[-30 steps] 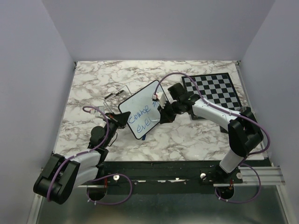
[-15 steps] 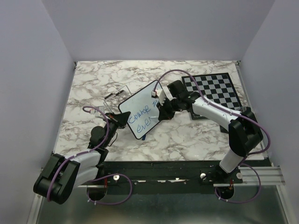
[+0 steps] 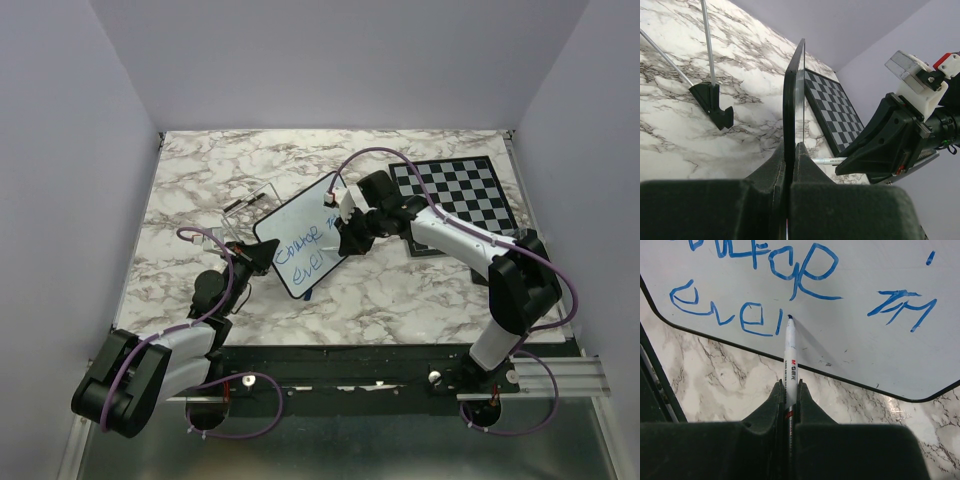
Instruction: Write a sentence on the whiteboard
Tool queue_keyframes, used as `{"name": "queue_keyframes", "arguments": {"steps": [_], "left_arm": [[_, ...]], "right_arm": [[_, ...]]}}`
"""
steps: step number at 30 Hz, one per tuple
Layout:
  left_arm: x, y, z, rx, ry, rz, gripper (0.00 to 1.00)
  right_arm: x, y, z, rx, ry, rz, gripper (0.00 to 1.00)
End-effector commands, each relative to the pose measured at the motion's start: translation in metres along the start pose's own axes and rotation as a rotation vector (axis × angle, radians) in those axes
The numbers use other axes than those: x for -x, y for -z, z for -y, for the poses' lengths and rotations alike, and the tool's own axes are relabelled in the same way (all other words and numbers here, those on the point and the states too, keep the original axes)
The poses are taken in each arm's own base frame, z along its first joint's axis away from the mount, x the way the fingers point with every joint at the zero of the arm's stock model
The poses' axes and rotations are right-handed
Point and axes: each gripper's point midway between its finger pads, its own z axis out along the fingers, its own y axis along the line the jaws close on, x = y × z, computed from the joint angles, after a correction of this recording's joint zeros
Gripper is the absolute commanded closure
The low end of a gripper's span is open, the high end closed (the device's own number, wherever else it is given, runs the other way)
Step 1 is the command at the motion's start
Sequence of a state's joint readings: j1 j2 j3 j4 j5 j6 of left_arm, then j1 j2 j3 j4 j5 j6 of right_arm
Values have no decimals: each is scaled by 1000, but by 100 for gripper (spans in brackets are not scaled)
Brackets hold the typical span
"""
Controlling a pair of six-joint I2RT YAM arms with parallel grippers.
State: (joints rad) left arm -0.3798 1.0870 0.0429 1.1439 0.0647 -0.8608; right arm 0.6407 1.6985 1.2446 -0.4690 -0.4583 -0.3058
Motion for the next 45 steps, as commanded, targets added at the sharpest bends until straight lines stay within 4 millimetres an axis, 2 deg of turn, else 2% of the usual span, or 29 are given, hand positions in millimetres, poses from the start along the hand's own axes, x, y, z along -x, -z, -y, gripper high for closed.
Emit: {"name": "queue_keyframes", "arguments": {"steps": [1, 15, 23, 36, 45], "left_arm": [[-8, 9, 0, -21, -26, -21, 100], [-8, 9, 0, -21, -26, -19, 100], [-8, 10, 0, -22, -27, -22, 100], [-8, 9, 1, -24, -32, -22, 100], [-8, 9, 0, -24, -33, -25, 100]], "right_arm": [[5, 3, 16, -73, -13, 7, 100], [8, 12, 6, -27, 2, 44, 99], [3, 7, 13, -53, -13, 21, 99], [-26, -3, 2, 25, -23, -66, 99], [-35, -3, 1, 25, -21, -92, 100]]}}
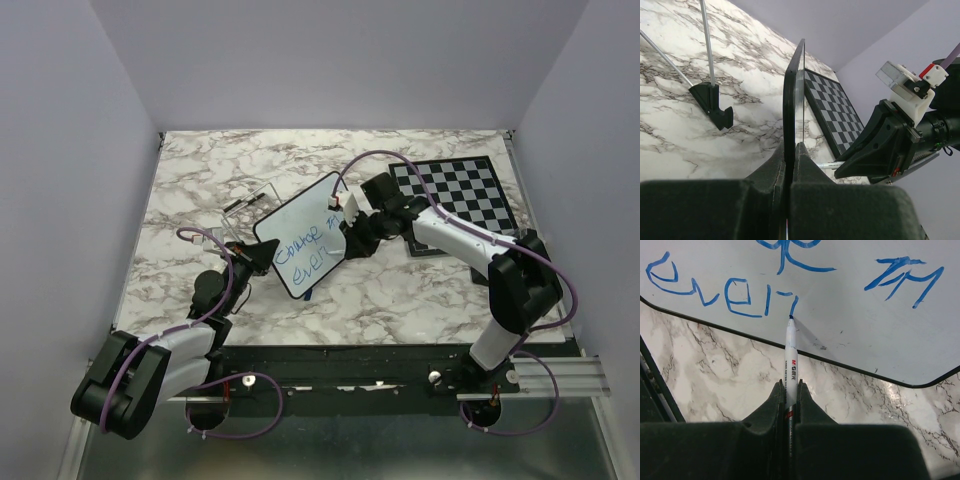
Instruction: Write a sentence on the whiteboard
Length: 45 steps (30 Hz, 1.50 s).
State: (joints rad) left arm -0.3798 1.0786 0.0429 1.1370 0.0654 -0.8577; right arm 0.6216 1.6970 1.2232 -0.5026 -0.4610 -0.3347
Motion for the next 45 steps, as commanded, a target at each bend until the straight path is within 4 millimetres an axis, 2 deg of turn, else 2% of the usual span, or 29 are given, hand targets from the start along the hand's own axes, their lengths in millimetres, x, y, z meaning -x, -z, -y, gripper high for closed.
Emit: {"name": "queue_keyframes", "arguments": {"steps": [1, 7, 14, 29, 35, 45], "left_arm": [[-9, 9, 0, -22, -30, -25, 100], [-8, 9, 0, -24, -31, -23, 100], [-8, 9, 0, -24, -31, -23, 100], [-9, 9, 0, -24, -24, -25, 100], [-9, 9, 1, -31, -22, -23, 100], [-7, 9, 1, -26, -28, -18, 100]], "right_arm": [[-16, -6, 0, 13, -12, -47, 99], [-13, -2, 8, -34, -22, -40, 99], [1, 7, 21, -81, -28, 5, 99], [25, 8, 27, -88, -20, 49, 99], [21, 1, 29, -81, -33, 30, 99], [-5, -1, 20, -48, -43, -34, 99]]}}
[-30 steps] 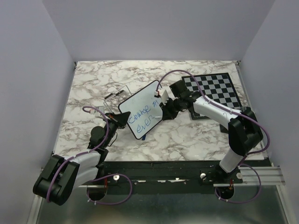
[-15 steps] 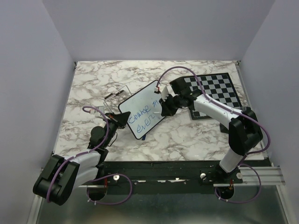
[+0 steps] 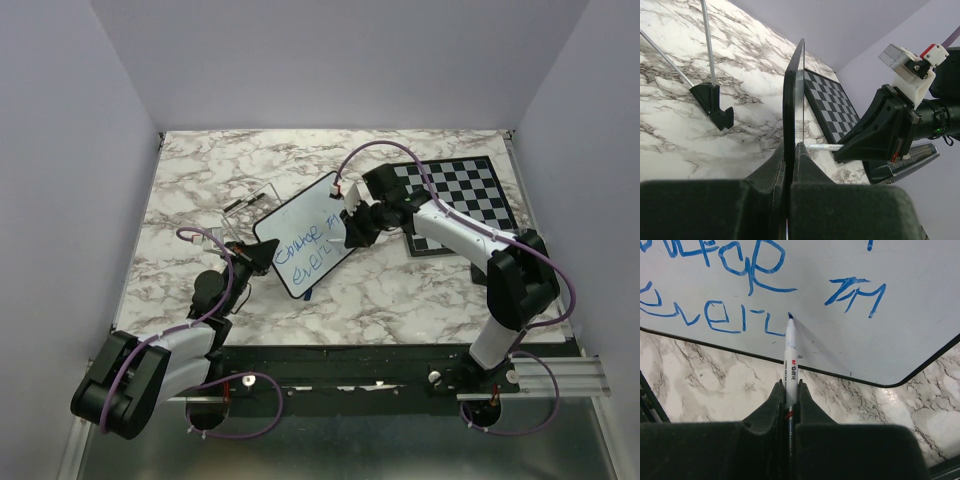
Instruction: Write a sentence on the whiteboard
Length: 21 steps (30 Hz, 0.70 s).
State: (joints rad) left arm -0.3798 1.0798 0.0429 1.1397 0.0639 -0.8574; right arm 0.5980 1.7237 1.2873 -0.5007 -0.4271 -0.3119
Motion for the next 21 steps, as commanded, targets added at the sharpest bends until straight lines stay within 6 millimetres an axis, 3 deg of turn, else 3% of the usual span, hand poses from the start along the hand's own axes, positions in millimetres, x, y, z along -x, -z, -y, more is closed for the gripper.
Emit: {"name": "queue_keyframes", "arguments": {"steps": [1, 14, 21], "left_arm": [[-8, 9, 1, -24, -27, -21, 100], [-9, 9, -1, -21, -28, -24, 100], [-10, 9, -1, -19, -30, -26, 100]], "right_arm": [[-24, -5, -2, 15, -16, -64, 99], [-53, -8, -15, 66, -31, -123, 99], [-45, -12, -27, 98, -16, -115, 99]]}}
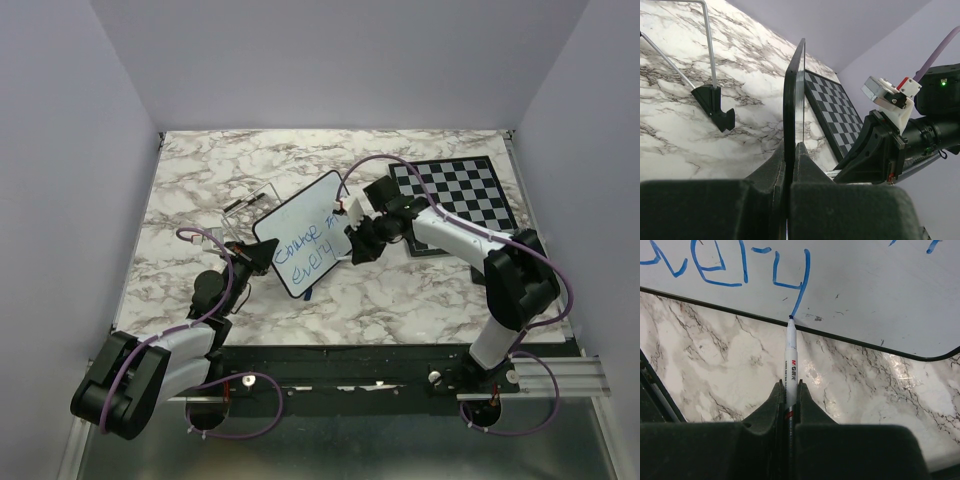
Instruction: Write a sentence on the whiteboard
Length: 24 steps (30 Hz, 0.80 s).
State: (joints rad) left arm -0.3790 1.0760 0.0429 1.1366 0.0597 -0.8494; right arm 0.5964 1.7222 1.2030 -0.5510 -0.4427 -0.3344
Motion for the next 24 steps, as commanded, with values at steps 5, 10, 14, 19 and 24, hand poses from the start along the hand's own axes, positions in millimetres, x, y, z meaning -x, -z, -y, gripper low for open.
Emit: {"name": "queue_keyframes", "arguments": {"steps": [5, 10, 14, 19, 24], "left_arm": [[-12, 9, -1, -22, -21, -34, 100], [-12, 9, -1, -25, -22, -33, 100], [-11, 9, -2, -19, -27, -33, 100], [-10, 9, -1, -21, -31, -29, 100], [-10, 10, 0, -25, -34, -31, 100]], "right_arm": [[14, -6, -17, 57, 30, 18, 99], [39, 10, -18, 38, 48, 72, 100], [52, 32, -21, 12, 74, 133, 99], [49, 45, -12, 2, 58, 171, 100], [39, 50, 1, -16, 32, 179, 99]]}}
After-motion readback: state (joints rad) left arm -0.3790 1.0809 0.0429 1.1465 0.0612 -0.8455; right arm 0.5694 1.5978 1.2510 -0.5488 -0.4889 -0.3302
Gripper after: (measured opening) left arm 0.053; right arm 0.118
